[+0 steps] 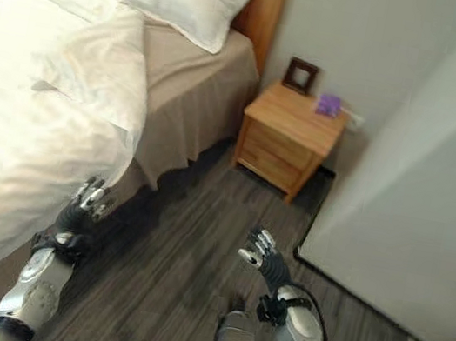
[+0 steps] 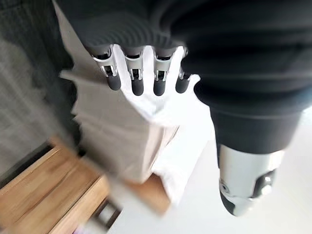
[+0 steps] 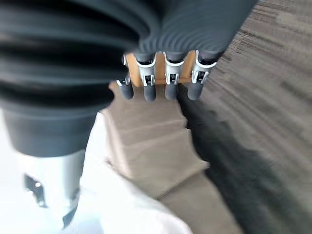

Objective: Making the bed.

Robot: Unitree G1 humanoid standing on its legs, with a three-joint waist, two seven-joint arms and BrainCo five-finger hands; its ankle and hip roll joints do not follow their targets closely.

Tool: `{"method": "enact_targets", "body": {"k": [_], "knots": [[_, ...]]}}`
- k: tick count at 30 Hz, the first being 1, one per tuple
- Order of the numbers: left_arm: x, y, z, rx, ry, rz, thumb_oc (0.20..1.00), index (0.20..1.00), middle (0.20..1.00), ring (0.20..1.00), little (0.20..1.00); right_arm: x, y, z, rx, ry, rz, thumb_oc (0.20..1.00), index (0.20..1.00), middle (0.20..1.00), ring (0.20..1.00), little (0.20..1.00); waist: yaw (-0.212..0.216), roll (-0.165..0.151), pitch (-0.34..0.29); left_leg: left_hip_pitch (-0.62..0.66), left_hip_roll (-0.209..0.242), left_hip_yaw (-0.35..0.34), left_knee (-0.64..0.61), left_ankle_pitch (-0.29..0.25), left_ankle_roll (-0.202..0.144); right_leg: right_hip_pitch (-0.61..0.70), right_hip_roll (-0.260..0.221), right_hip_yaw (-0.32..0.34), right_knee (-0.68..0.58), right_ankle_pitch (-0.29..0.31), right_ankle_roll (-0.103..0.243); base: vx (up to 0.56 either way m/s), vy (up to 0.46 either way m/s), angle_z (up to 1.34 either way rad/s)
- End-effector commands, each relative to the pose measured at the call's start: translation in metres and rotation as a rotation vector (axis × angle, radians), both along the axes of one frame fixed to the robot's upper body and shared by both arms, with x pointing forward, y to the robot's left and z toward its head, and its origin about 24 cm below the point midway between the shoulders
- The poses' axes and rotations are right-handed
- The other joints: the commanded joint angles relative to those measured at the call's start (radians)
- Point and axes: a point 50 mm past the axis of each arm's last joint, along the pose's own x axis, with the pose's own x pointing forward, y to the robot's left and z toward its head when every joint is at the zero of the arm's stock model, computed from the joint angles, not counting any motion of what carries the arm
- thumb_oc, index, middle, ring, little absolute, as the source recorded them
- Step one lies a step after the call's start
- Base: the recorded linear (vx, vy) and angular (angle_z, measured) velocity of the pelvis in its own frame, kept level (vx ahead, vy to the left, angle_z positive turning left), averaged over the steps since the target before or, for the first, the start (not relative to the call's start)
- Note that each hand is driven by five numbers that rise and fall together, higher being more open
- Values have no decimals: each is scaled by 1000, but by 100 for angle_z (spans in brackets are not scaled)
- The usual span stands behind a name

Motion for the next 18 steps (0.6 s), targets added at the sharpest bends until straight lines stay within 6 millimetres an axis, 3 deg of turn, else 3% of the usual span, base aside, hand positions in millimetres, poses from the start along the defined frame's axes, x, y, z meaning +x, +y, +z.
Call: {"method": "enact_targets", "body": {"k": [1,3,4,5,6,7,8,9,11,13,15,16,17,18], "knots": [[20,-5,36,62,-198,-36,1000,1000,1000,1000,1000,19,-1,35,-2,-187,42,1000,1000,1000,1000,1000,-21,-24,-16,-79,-70,-30,-73,168,23,126,-106,-86,-146,141,46,519,-380,99],[19,-10,32,21,-190,-36,1000,1000,1000,1000,1000,22,1,35,6,-187,56,1000,1000,1000,1000,1000,-30,-23,-24,-99,-5,-26,49,230,-3,140,-79,-102,-93,120,22,394,-329,45],[19,-10,32,21,-190,-36,1000,1000,1000,1000,1000,22,1,35,5,-187,56,1000,1000,1000,1000,1000,-33,-21,-24,-103,-3,-29,54,227,-4,140,-78,-105,-92,119,21,275,-439,18],[26,-19,35,-50,-211,-28,1000,1000,1000,1000,1000,29,-4,46,-10,-242,40,1000,1000,1000,1000,1000,-44,-42,-3,-269,46,47,378,316,9,202,-78,-144,-104,98,-39,139,-320,33],[26,-19,35,-50,-212,-28,1000,1000,1000,1000,1000,29,-4,47,-10,-242,40,1000,1000,1000,1000,1000,-47,-43,-6,-276,44,44,380,317,9,198,-80,-146,-105,99,-39,213,-461,90],[28,-23,36,-78,-215,-41,1000,1000,1000,1000,1000,30,-4,49,12,-249,24,1000,1000,1000,1000,1000,-37,-58,12,-338,36,67,476,309,31,232,-77,-165,-112,83,-69,235,-429,107],[30,-26,38,-56,-211,-70,1000,1000,1000,1000,1000,29,-10,50,0,-250,9,1000,1000,1000,1000,1000,-40,-67,27,-365,96,203,491,324,33,283,-62,-221,-114,39,-108,318,-516,65],[33,-29,41,-49,-222,-85,1000,1000,1000,1000,1000,28,-14,50,-15,-247,-2,1000,1000,1000,1000,1000,-39,-67,31,-381,124,263,468,336,18,312,-63,-248,-119,22,-112,330,-454,38],[37,-36,43,-65,-234,-108,1000,1000,1000,1000,1000,27,-21,52,-40,-252,-16,1000,1000,1000,1000,1000,-36,-62,25,-407,131,351,416,309,-12,368,-62,-307,-136,-15,-112,277,-198,71],[37,-43,40,-99,-223,-127,1000,1000,1000,1000,1000,22,-25,54,-45,-253,-27,1000,1000,1000,1000,1000,-39,-66,15,-437,74,449,285,308,-2,389,-66,-367,-145,-22,-106,232,-123,65],[34,-45,37,-104,-213,-128,1000,1000,1000,1000,1000,22,-25,56,-55,-261,-17,1000,1000,1000,1000,1000,-27,-66,9,-473,6,469,196,300,8,413,-57,-379,-158,-36,-100,298,-65,119],[30,-45,34,-108,-205,-129,1000,1000,1000,1000,1000,27,-21,59,-71,-278,8,1000,1000,1000,1000,1000,-4,-59,6,-519,-37,478,119,336,8,457,-40,-387,-176,-49,-99,405,-35,71],[28,-45,33,-106,-199,-129,1000,1000,1000,1000,1000,28,-21,60,-70,-284,8,1000,1000,1000,1000,1000,-5,-59,4,-514,-43,492,99,334,-8,481,-41,-391,-178,-64,-91,431,-25,-5],[27,-42,33,-95,-198,-122,1000,1000,1000,1000,1000,30,-19,64,-62,-303,13,1000,1000,1000,1000,1000,-6,-49,3,-520,-27,544,69,366,-15,493,-30,-401,-179,-69,-93,338,12,2]]}}
